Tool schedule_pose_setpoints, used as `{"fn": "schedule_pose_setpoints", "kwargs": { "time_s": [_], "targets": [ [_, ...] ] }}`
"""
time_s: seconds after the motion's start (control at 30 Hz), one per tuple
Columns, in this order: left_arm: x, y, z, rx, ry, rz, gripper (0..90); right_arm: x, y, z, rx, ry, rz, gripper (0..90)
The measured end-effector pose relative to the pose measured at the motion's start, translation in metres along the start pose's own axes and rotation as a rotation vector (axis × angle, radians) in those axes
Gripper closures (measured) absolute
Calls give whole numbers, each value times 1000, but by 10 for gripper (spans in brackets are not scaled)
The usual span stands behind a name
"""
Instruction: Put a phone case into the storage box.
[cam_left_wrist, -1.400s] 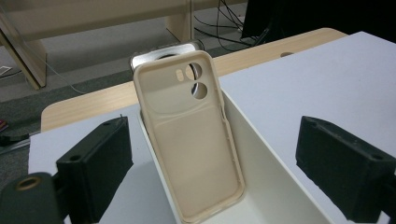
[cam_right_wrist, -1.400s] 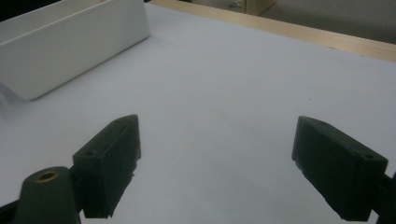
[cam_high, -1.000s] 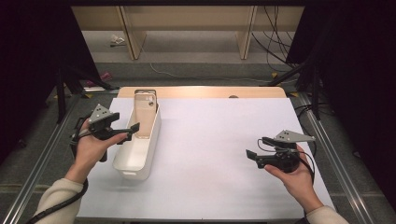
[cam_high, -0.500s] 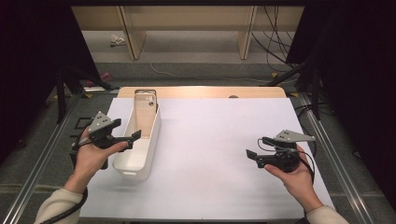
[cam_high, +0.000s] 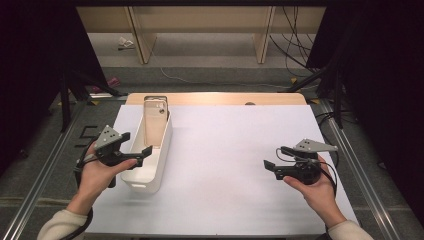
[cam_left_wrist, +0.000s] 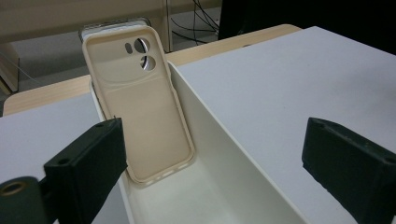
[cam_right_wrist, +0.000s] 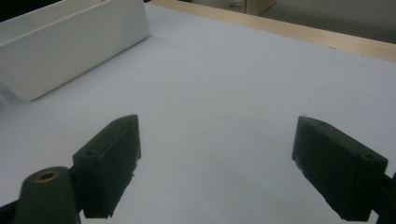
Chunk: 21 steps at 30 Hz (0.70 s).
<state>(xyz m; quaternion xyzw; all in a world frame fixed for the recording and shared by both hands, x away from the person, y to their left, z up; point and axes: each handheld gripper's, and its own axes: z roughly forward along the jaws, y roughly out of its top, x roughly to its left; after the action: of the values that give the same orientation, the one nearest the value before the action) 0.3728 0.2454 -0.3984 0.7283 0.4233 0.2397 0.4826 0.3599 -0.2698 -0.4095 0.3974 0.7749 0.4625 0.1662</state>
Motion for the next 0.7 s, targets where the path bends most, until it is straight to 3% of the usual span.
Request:
{"fn": "schedule_pose_setpoints", "kwargs": {
  "time_s": [0.33,0.7],
  "targets": [
    [-8,-7,-4,13,-12,16,0,-1,0,0,-4,1,-5,162],
    [-22,-19,-7,13,-36,54,0,0,0,0,-3,5,-11,162]
  ]
}}
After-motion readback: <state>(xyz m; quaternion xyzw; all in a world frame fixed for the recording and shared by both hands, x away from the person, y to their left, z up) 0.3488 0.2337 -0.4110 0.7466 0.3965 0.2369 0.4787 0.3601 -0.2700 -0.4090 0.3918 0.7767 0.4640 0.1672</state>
